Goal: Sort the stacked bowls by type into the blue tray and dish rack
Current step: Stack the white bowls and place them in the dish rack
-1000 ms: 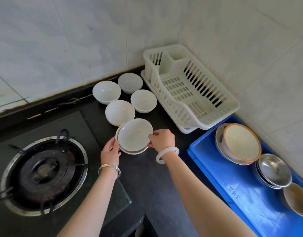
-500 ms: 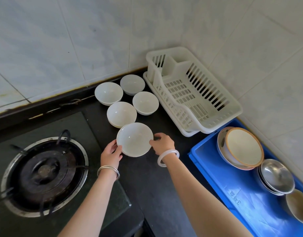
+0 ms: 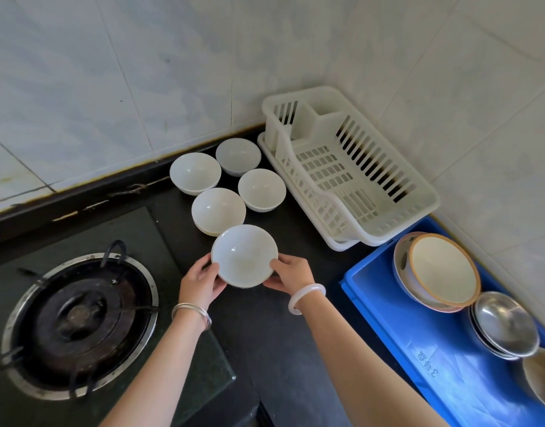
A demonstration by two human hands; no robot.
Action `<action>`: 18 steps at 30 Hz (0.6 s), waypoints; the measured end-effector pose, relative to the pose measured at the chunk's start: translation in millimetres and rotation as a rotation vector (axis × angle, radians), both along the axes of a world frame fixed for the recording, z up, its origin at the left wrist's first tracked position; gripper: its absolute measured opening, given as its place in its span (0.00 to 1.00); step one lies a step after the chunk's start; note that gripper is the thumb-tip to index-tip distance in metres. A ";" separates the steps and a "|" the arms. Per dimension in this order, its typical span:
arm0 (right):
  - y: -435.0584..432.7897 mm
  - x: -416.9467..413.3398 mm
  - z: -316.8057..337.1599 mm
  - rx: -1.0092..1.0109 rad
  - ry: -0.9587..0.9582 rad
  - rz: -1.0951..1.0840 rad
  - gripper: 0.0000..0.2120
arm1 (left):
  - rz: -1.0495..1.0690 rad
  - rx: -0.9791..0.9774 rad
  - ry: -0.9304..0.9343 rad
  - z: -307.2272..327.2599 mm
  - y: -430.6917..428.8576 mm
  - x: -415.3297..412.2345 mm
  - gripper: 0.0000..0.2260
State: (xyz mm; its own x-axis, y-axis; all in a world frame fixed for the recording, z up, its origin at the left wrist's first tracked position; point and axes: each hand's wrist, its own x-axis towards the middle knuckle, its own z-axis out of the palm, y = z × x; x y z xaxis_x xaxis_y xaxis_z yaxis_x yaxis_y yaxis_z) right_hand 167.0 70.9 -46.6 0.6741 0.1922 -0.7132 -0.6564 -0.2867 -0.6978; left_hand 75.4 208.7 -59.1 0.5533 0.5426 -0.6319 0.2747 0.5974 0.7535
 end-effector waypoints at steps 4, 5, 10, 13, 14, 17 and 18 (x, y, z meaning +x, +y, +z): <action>-13.2 12.8 20.8 0.052 -0.083 -0.050 0.12 | -0.045 0.045 -0.069 23.0 -3.0 18.3 0.11; -17.4 18.6 28.9 0.063 -0.123 -0.065 0.11 | -0.056 0.046 -0.092 30.7 -4.5 25.9 0.10; -41.1 62.2 74.0 0.117 -0.274 -0.156 0.09 | -0.163 0.092 -0.185 73.9 -16.1 82.0 0.10; -54.3 94.9 93.4 0.140 -0.317 -0.229 0.09 | -0.212 0.098 -0.223 94.2 -26.9 123.8 0.12; -58.9 106.7 97.3 0.137 -0.332 -0.241 0.09 | -0.220 0.089 -0.230 99.6 -31.1 139.0 0.13; -72.0 145.6 103.8 0.130 -0.340 -0.273 0.05 | -0.248 0.043 -0.236 111.2 -42.9 186.5 0.15; -75.2 160.5 102.8 0.127 -0.336 -0.286 0.05 | -0.274 0.052 -0.231 112.5 -46.4 202.4 0.15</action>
